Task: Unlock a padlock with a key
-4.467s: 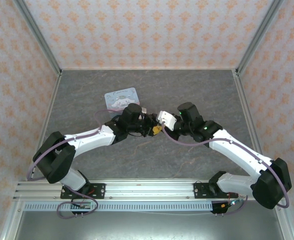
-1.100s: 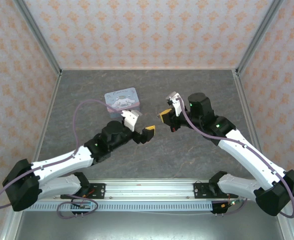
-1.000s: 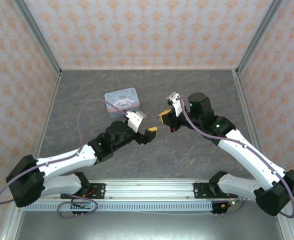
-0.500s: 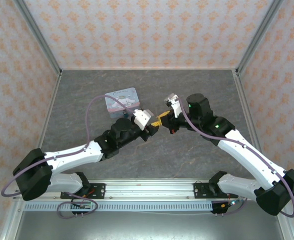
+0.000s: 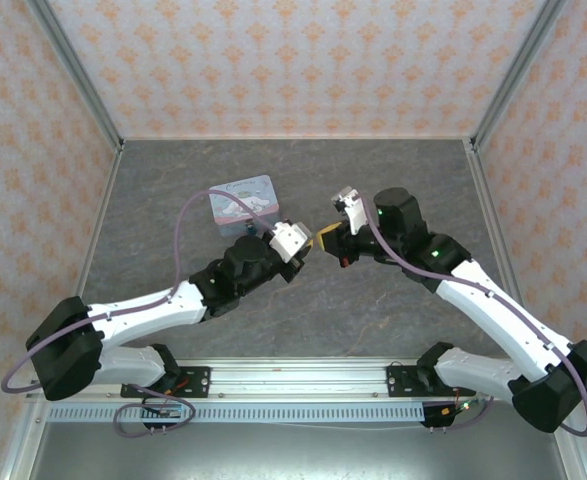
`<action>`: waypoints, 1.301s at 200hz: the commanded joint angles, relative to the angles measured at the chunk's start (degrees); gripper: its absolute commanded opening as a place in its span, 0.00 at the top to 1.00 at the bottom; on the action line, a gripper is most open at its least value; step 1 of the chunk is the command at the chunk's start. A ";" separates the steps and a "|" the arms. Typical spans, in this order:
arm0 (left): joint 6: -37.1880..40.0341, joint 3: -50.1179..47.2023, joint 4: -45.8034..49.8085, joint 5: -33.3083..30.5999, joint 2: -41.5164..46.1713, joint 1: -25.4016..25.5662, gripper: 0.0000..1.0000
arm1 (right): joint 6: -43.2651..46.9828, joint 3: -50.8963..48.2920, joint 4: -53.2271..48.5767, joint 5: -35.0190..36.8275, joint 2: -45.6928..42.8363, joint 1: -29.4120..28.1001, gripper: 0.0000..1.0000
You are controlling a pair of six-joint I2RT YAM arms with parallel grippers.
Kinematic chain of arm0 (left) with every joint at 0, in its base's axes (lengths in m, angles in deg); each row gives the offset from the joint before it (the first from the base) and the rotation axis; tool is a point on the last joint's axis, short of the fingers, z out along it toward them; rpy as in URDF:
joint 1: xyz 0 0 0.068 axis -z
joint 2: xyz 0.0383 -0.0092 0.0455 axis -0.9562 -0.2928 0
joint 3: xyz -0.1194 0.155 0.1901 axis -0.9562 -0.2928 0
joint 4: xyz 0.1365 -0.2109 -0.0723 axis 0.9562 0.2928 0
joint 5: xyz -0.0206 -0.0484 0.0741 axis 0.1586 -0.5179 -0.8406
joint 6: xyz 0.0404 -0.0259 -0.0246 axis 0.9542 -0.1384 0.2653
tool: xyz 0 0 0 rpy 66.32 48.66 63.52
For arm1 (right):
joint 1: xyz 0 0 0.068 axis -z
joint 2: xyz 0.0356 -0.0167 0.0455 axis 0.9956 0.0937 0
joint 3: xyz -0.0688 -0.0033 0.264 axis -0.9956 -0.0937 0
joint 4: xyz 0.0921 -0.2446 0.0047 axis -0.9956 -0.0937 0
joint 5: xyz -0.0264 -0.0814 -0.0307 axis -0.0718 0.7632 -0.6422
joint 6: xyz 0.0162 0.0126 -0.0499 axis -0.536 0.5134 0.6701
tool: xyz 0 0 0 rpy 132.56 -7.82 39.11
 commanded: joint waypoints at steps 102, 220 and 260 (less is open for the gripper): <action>34.95 7.40 17.50 -5.85 4.51 2.45 1.00 | -46.38 -3.87 7.66 -20.83 2.87 10.27 0.76; 34.60 7.32 15.99 -5.33 3.06 2.45 1.00 | -57.18 -4.79 13.37 -18.12 6.63 5.24 0.64; 34.69 7.61 16.54 -5.60 2.71 2.45 1.00 | -58.02 -4.57 13.38 -18.81 6.64 4.87 0.71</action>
